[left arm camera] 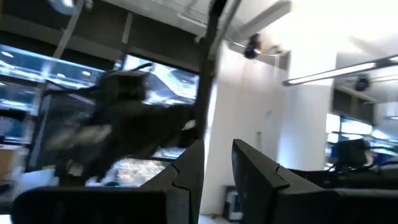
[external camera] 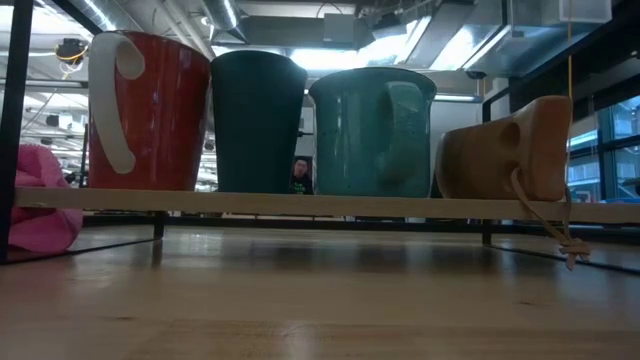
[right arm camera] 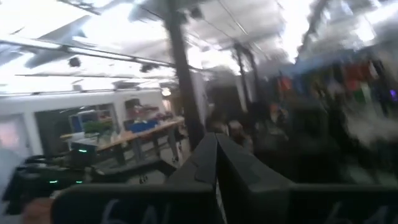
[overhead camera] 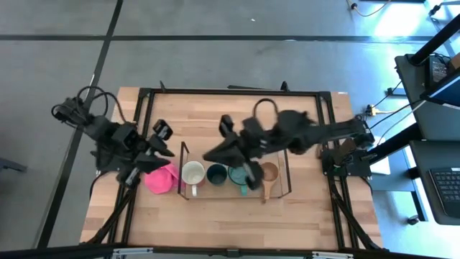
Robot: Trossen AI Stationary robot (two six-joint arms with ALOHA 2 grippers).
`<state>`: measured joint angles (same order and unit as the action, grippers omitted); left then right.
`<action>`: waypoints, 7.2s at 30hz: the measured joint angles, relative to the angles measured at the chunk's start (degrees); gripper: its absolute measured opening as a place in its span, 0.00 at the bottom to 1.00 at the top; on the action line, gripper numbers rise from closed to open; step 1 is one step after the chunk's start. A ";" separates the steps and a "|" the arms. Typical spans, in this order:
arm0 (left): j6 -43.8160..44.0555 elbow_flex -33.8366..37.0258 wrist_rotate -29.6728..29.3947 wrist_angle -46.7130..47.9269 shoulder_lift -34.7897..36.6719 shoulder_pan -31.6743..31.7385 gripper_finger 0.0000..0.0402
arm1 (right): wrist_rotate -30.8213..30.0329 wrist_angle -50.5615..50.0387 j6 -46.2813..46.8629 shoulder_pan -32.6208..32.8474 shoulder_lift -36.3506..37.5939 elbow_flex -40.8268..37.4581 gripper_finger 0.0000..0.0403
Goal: Stack small to large cups/mugs on shelf
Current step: Return to Home Position
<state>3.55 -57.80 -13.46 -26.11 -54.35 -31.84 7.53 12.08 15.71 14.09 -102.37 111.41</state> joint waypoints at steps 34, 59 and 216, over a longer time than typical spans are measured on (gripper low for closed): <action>32.40 29.07 27.77 -20.73 10.37 47.33 0.19 | -15.52 -3.75 6.53 -19.13 54.12 -57.62 0.02; 30.01 30.77 37.76 -19.43 17.73 47.30 0.18 | -4.55 -15.48 8.32 -19.12 70.46 -67.88 0.02; 25.85 57.37 45.67 -12.02 19.61 58.93 0.18 | 1.53 5.41 -2.54 -19.07 102.16 -111.01 0.02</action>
<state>29.41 -0.43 32.21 -38.13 -34.74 27.09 9.06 17.50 13.17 -4.97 -0.21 0.40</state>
